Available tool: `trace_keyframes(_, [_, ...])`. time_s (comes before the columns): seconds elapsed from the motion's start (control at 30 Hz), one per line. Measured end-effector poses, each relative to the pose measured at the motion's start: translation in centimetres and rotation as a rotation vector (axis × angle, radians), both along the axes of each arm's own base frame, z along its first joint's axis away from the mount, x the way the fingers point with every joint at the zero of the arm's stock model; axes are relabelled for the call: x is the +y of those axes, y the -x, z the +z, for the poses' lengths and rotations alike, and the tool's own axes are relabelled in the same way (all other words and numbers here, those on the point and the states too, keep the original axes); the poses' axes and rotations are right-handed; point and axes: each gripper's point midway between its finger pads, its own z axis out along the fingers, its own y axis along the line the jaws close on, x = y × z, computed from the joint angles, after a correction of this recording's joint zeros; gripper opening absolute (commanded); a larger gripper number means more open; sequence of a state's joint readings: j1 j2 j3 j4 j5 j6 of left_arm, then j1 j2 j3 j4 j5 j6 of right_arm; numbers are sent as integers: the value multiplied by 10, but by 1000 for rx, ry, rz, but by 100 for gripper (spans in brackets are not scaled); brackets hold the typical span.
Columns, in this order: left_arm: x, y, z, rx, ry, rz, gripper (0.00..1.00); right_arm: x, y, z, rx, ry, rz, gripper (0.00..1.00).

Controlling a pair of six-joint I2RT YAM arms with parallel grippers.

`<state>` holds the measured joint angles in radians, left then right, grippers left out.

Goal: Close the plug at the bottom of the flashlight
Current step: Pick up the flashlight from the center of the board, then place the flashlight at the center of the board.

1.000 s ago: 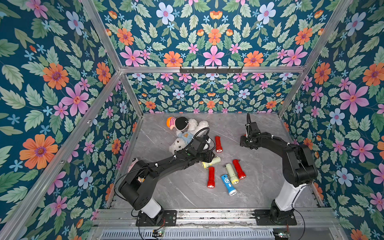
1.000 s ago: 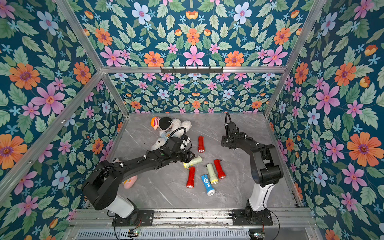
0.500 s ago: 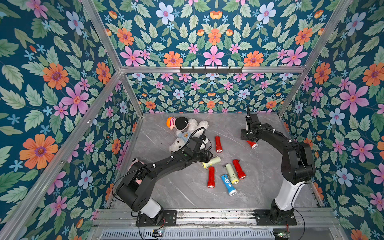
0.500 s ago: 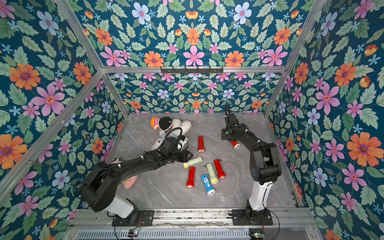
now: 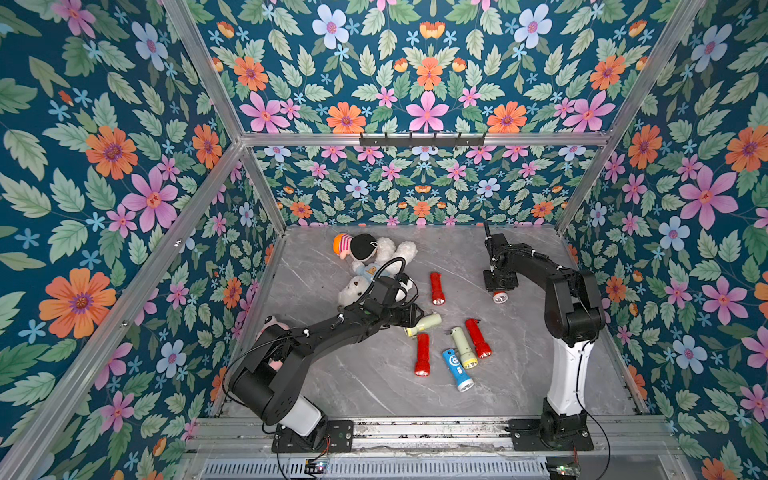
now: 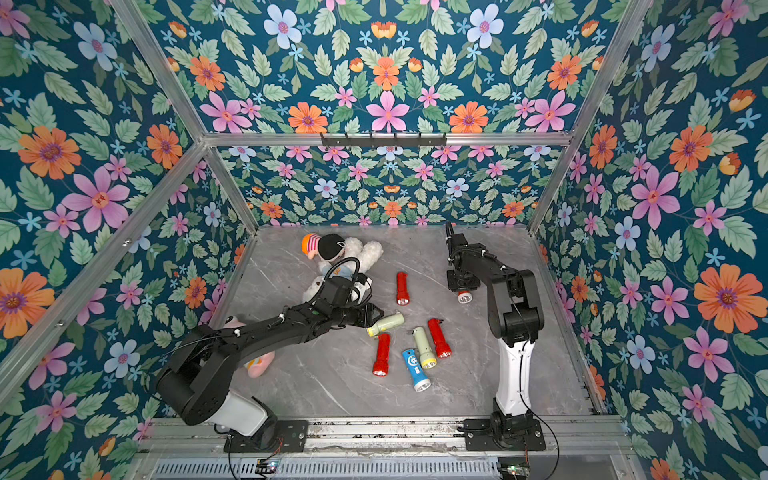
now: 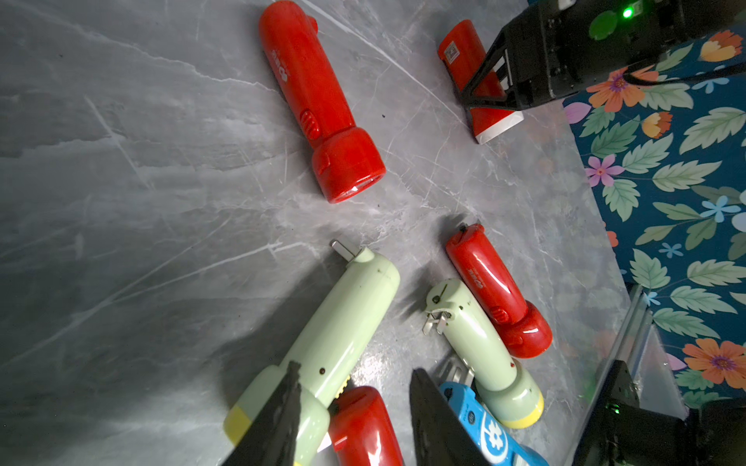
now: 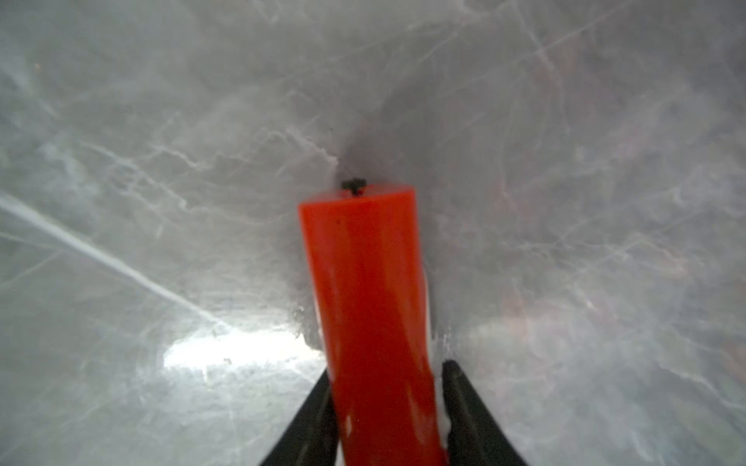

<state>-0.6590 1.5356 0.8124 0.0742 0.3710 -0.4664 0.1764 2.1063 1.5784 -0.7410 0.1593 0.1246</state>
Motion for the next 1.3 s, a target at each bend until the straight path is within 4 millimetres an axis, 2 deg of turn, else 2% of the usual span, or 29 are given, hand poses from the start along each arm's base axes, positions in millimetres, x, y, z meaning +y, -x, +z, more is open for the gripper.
trace_keyframes(0.1, [2,1,-2,7,5,1,47,7,-4,1,2,-41,0,17])
trace_keyframes(0.2, [3,1,-2,12,11,3,47,20,-5,3,1,-119,-5,13])
trace_keyframes(0.5, [3,0,0,5,26,0,47,77,11,13,-9,-496,-60,9])
trace_keyframes(0.67, [1,2,-3,21,40,-3,47,110,7,23,-16,-710,-71,8])
trace_keyframes(0.77, [-1,2,-4,21,46,-7,47,127,4,29,-14,-763,-49,16])
trace_keyframes(0.93, [-3,0,-7,24,40,-17,48,152,4,29,4,-744,7,30])
trace_keyframes(1.1, [-4,-2,-8,12,25,-33,47,144,15,9,61,-697,-29,40])
trace_keyframes(1.3, [-7,-1,-11,16,12,-62,47,145,24,3,81,-684,-27,53])
